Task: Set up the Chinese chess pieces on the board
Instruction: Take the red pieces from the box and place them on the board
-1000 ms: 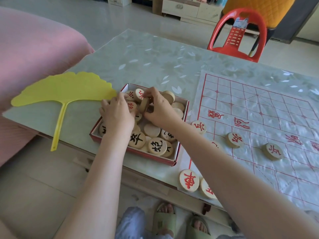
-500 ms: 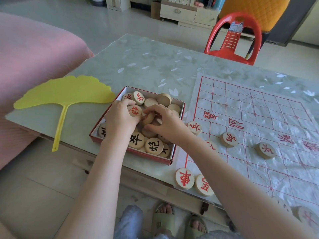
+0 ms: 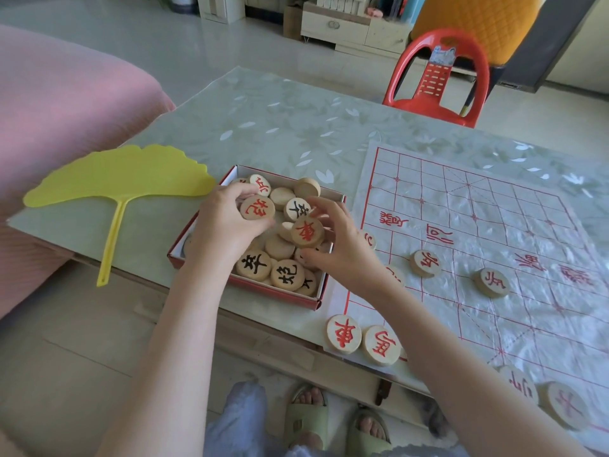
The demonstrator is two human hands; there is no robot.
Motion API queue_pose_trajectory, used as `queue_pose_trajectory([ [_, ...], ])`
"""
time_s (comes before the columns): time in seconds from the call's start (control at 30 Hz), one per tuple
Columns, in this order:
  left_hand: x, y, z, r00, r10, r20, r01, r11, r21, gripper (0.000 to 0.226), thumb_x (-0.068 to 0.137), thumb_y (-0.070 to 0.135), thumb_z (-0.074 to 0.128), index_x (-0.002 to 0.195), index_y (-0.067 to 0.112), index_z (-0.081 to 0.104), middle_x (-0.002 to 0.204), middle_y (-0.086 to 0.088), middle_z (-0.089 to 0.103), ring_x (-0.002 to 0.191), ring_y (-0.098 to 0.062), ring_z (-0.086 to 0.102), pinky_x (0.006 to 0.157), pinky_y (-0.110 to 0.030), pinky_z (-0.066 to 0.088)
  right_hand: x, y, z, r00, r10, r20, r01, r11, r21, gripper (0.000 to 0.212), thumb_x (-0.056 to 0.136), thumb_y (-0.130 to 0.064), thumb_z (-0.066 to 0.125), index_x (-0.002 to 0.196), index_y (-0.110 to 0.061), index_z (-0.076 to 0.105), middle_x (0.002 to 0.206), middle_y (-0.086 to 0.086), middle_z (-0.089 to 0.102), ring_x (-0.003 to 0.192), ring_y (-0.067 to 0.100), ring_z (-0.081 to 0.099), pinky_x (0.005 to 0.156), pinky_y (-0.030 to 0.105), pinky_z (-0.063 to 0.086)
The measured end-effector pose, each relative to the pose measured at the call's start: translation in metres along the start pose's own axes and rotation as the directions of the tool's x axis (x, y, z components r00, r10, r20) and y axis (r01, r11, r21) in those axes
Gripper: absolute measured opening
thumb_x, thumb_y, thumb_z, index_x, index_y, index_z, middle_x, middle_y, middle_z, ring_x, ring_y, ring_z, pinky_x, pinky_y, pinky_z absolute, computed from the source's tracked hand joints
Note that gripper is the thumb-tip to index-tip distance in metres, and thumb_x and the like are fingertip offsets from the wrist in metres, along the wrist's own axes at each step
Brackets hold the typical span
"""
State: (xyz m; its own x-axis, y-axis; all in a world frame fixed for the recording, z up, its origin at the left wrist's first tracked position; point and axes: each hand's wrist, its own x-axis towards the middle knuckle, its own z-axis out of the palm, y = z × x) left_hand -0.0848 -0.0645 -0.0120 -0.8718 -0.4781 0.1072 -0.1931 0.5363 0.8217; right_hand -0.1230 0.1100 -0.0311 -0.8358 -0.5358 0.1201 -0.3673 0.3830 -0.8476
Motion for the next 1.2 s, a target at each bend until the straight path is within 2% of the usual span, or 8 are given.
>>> queue_pose_trajectory([
  [0.1, -0.008, 0.008, 0.004, 0.996, 0.051, 0.068, -0.051, 0.999, 0.008, 0.052, 0.064, 0.025, 0.082, 0.113, 0.022, 0.063, 0.113, 0.005, 0.062, 0.105, -0.012, 0.058, 0.086, -0.026, 0.045, -0.013, 0.003, -0.011, 0.999, 0.007, -0.036, -0.009, 0.999, -0.035, 0.06, 0.076, -0.007, 0.069, 0.131, -0.02, 0.047, 0.118, -0.001, 0.041, 0.113, 0.013, 0.049, 0.099, 0.03, 0.047],
  [0.37, -0.025, 0.025, 0.011, 0.984, 0.123, 0.129, -0.128, 0.991, 0.029, 0.046, 0.064, 0.023, 0.082, 0.106, 0.023, 0.062, 0.108, 0.007, 0.059, 0.094, -0.006, 0.054, 0.068, -0.005, 0.035, -0.045, 0.008, -0.041, 0.994, 0.052, -0.099, -0.057, 0.997, -0.054, 0.044, 0.076, -0.011, 0.072, 0.116, -0.018, 0.056, 0.116, -0.003, 0.051, 0.107, 0.009, 0.055, 0.096, 0.022, 0.047],
  [0.47, -0.033, 0.035, 0.019, 0.974, 0.148, 0.172, -0.154, 0.988, 0.021, 0.044, 0.065, 0.021, 0.081, 0.105, 0.026, 0.062, 0.109, 0.007, 0.06, 0.096, -0.007, 0.054, 0.07, -0.007, 0.037, -0.059, 0.012, -0.057, 0.982, 0.115, -0.151, -0.117, 0.993, -0.006, 0.045, 0.073, -0.011, 0.075, 0.112, -0.023, 0.056, 0.113, -0.005, 0.059, 0.106, 0.008, 0.058, 0.093, 0.022, 0.048],
  [0.6, -0.049, 0.056, 0.041, 0.944, 0.188, 0.27, -0.209, 0.976, 0.054, 0.047, 0.066, 0.025, 0.08, 0.109, 0.027, 0.062, 0.11, 0.011, 0.055, 0.098, -0.007, 0.053, 0.077, -0.018, 0.039, -0.085, 0.02, -0.084, 0.952, 0.197, -0.235, -0.187, 0.98, 0.065, 0.048, 0.072, -0.013, 0.077, 0.113, -0.024, 0.056, 0.114, -0.007, 0.061, 0.105, 0.008, 0.059, 0.087, 0.017, 0.049],
  [0.8, -0.076, 0.096, 0.091, 0.868, 0.271, 0.417, -0.31, 0.95, 0.028, 0.051, 0.066, 0.03, 0.08, 0.112, 0.025, 0.059, 0.112, 0.007, 0.055, 0.103, -0.012, 0.054, 0.089, -0.028, 0.047, -0.133, 0.037, -0.129, 0.894, 0.276, -0.354, -0.273, 0.96, 0.06, 0.053, 0.074, -0.011, 0.075, 0.119, -0.025, 0.052, 0.114, -0.009, 0.058, 0.105, 0.006, 0.056, 0.079, 0.01, 0.045],
  [0.93, -0.097, 0.123, 0.127, 0.798, 0.339, 0.497, -0.42, 0.906, 0.057, 0.05, 0.067, 0.034, 0.079, 0.112, 0.025, 0.059, 0.11, 0.009, 0.054, 0.104, -0.008, 0.046, 0.084, -0.018, 0.029, -0.162, 0.053, -0.165, 0.834, 0.334, -0.439, -0.338, 0.938, 0.073, 0.054, 0.073, -0.01, 0.076, 0.119, -0.027, 0.053, 0.118, -0.002, 0.057, 0.107, 0.014, 0.055, 0.089, 0.02, 0.045],
  [1.03, -0.114, 0.142, 0.156, 0.73, 0.361, 0.58, -0.461, 0.887, 0.029, 0.051, 0.068, 0.034, 0.078, 0.113, 0.025, 0.058, 0.111, 0.006, 0.055, 0.108, -0.013, 0.048, 0.09, -0.025, 0.039, -0.186, 0.063, -0.192, 0.788, 0.381, -0.484, -0.386, 0.918, 0.094, 0.055, 0.072, -0.007, 0.075, 0.12, -0.024, 0.054, 0.117, 0.0, 0.057, 0.107, 0.016, 0.054, 0.094, 0.027, 0.044],
  [1.2, -0.139, 0.168, 0.199, 0.663, 0.387, 0.641, -0.504, 0.863, 0.001, 0.049, 0.072, 0.03, 0.075, 0.117, 0.024, 0.056, 0.116, 0.005, 0.053, 0.112, -0.013, 0.043, 0.087, -0.018, 0.032, -0.233, 0.08, -0.227, 0.715, 0.448, -0.537, -0.463, 0.879, 0.116, 0.056, 0.07, -0.003, 0.075, 0.117, -0.026, 0.054, 0.115, 0.003, 0.058, 0.106, 0.018, 0.055, 0.091, 0.025, 0.042],
])
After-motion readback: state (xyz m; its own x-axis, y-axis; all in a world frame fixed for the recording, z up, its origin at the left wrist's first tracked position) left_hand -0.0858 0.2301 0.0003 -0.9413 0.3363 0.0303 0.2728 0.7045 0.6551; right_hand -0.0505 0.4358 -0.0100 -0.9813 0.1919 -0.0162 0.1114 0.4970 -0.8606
